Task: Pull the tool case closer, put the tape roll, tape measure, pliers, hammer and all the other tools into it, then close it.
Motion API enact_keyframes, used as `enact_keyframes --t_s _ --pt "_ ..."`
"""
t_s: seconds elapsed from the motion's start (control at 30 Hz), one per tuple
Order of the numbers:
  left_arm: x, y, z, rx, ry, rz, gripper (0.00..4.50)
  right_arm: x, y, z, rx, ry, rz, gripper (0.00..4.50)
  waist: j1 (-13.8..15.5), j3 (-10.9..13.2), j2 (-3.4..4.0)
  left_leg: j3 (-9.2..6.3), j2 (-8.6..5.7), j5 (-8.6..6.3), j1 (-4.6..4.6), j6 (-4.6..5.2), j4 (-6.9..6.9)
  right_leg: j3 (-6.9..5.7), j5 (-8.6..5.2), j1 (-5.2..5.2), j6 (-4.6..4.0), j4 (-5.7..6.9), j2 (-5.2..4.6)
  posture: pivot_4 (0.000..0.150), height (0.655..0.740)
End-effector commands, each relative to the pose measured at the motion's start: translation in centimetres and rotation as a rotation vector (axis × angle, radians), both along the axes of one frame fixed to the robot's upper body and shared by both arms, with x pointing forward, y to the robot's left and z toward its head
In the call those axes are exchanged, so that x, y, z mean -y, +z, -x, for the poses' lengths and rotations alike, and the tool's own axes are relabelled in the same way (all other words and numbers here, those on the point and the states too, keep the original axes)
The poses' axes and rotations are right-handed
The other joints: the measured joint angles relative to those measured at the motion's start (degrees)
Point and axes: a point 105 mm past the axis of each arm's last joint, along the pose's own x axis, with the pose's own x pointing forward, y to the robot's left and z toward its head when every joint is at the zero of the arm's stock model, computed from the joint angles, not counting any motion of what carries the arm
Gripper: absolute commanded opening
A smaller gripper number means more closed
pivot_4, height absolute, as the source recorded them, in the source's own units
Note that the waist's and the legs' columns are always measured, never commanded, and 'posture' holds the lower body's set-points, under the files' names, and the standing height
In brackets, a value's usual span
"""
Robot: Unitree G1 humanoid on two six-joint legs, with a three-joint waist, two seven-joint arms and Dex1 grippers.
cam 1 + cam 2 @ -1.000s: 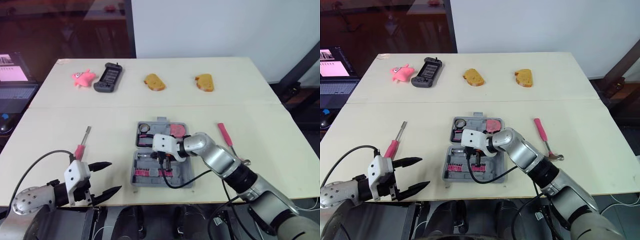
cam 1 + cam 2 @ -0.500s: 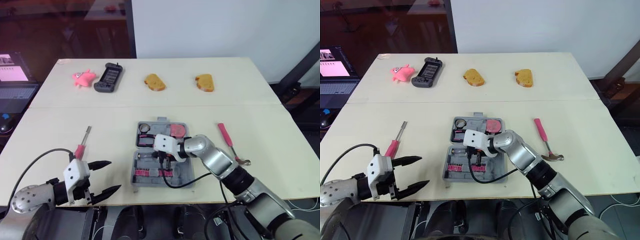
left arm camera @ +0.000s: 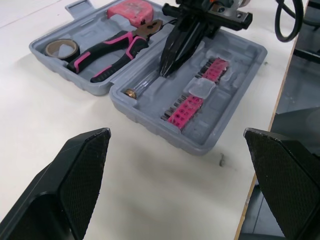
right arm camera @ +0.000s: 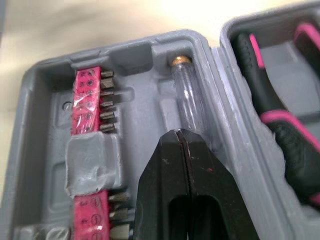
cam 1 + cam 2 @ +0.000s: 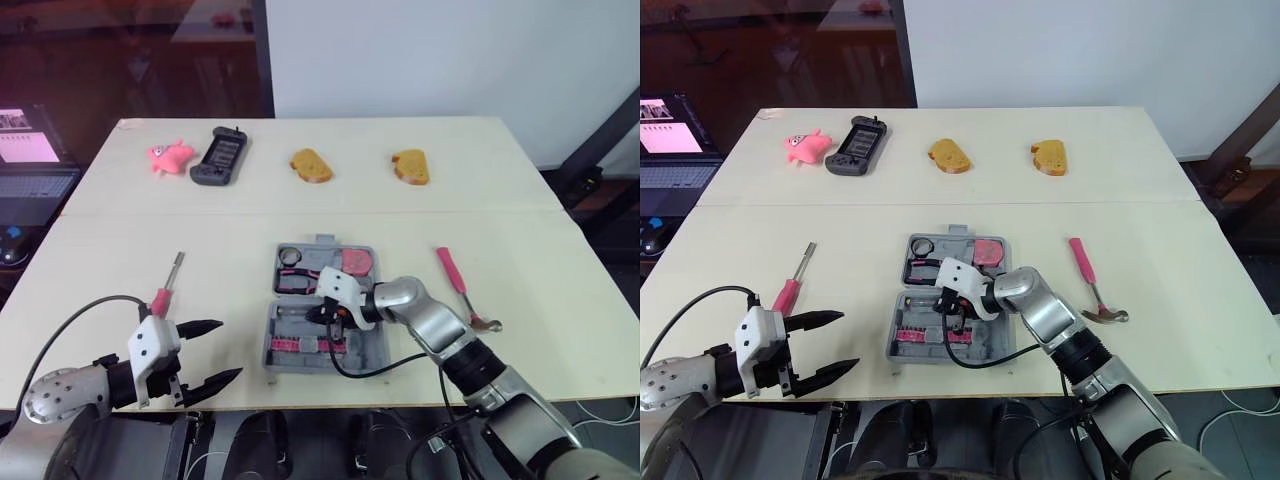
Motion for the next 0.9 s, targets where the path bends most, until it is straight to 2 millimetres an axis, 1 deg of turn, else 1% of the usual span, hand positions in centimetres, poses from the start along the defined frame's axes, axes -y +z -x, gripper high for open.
enact_keyframes --t_s 0.03,0.1,0.17,0.27,0.3,0.33,0.37,0.43,0.53,0.57,0.6,0.63,0.67,0.73,0.8,0.9 --pt "-0.3 0.9 -0.2 0.027 0.002 0.003 4.5 -0.8 4.2 -0.4 0.132 0.036 -0.156 0.01 -0.07 0.01 0.01 0.01 -0.01 0.0 -0.01 0.0 0.0 0.0 0.0 -0.01 0.0 0.0 0.0 0.15 0.7188" --pt "-0.6 1.2 -0.5 0.033 0.011 0.015 4.5 0.1 6.3 -1.1 0.23 0.006 -0.203 0.01 -0.13 0.01 0.01 0.01 -0.01 0.0 -0.02 0.0 0.0 0.0 0.0 -0.04 0.0 0.01 0.01 0.15 0.7188" --pt "-0.9 1.5 -0.5 0.035 0.018 0.023 4.5 1.0 7.4 -1.3 0.29 -0.017 -0.229 0.01 -0.08 0.01 0.01 0.02 -0.01 0.0 -0.03 0.0 0.0 0.0 0.0 -0.04 0.0 0.0 0.01 0.15 0.7188" --pt "-2.1 1.7 -0.6 0.025 0.048 0.023 4.5 3.3 7.7 -0.6 0.242 0.007 -0.241 0.01 0.19 0.01 0.01 0.01 -0.01 0.0 -0.02 0.0 0.0 0.0 -0.01 -0.02 0.01 -0.01 0.01 0.15 0.7188" --pt "-2.8 1.7 -0.6 0.025 0.063 0.015 4.5 4.4 8.0 -0.5 0.223 0.001 -0.243 0.25 0.29 0.01 0.01 0.01 -0.01 -0.01 -0.01 0.02 0.0 0.0 -0.01 0.01 0.01 -0.03 0.01 0.15 0.7188" --pt "-4.0 1.9 -0.8 0.036 0.105 0.006 4.5 6.1 8.6 -0.5 0.198 -0.04 -0.287 0.51 0.43 0.01 0.0 0.01 -0.02 -0.02 -0.01 0.02 0.0 0.0 -0.01 0.0 0.02 -0.04 0.0 0.15 0.7188" --pt "-5.6 2.1 -0.8 0.046 0.154 0.002 4.5 8.2 9.0 -0.5 0.205 -0.081 -0.301 0.82 0.76 0.02 0.0 0.01 -0.02 -0.02 -0.02 0.03 0.0 0.0 -0.01 0.0 0.02 -0.04 0.0 0.15 0.7188" --pt "-7.8 2.1 -0.6 0.053 0.227 0.0 4.5 11.3 8.9 -0.3 0.227 -0.156 -0.287 1.85 1.17 0.02 0.0 0.02 -0.03 -0.02 -0.02 0.04 0.0 0.0 -0.01 -0.01 0.01 -0.06 0.0 0.15 0.7188" --pt "-10.9 1.7 0.1 0.056 0.339 -0.001 4.5 16.0 8.1 0.1 0.236 -0.29 -0.251 3.21 1.22 0.02 -0.01 0.03 -0.03 -0.04 0.0 0.05 0.0 0.0 -0.01 -0.01 0.01 -0.08 0.0 0.15 0.7188" --pt "-11.6 1.7 0.2 0.059 0.363 -0.003 4.5 16.8 8.0 0.3 0.243 -0.31 -0.242 3.8 1.22 0.02 -0.01 0.03 -0.02 -0.04 0.0 0.05 0.0 -0.01 -0.01 -0.01 0.0 -0.09 0.0 0.15 0.7188" --pt "-12.6 1.7 0.4 0.067 0.396 -0.009 4.5 18.0 7.9 0.5 0.258 -0.344 -0.238 4.22 1.22 0.02 -0.01 0.03 -0.01 -0.04 0.01 0.05 0.0 -0.01 -0.01 -0.01 0.0 -0.09 0.0 0.15 0.7188" --pt "-14.2 1.9 0.7 0.08 0.453 -0.01 4.5 19.9 7.8 0.9 0.28 -0.393 -0.217 4.44 1.22 0.02 -0.01 0.03 0.0 -0.04 0.01 0.04 0.0 -0.01 -0.02 -0.02 0.0 -0.09 0.0 0.15 0.7188" --pt "-15.3 2.1 1.0 0.09 0.491 -0.009 4.5 21.2 7.7 1.3 0.297 -0.424 -0.202 4.44 1.26 0.02 -0.01 0.03 0.0 -0.04 0.0 0.04 0.0 -0.01 -0.02 -0.02 -0.01 -0.09 0.0 0.15 0.7188" --pt "-17.5 2.5 1.5 0.112 0.569 -0.017 4.5 24.5 7.5 2.0 0.331 -0.533 -0.174 4.44 1.31 0.02 -0.01 0.04 0.0 -0.04 0.0 0.05 0.0 -0.01 -0.02 -0.02 0.0 -0.1 -0.02 0.15 0.7188" --pt "-19.4 3.2 1.7 0.142 0.645 -0.007 4.5 27.0 6.9 2.7 0.347 -0.608 -0.121 4.44 1.23 0.02 -0.01 0.06 0.02 -0.06 0.0 0.07 0.0 -0.01 -0.02 -0.27 0.0 -0.13 -0.07 0.15 0.7188" --pt "-21.1 3.6 2.5 0.159 0.715 0.003 4.5 29.6 5.9 3.9 0.345 -0.675 -0.06 4.44 1.18 0.01 -0.03 0.04 0.05 -0.06 0.0 0.06 0.0 -0.01 -0.1 -0.28 -0.15 -0.13 -0.07 0.15 0.7188"
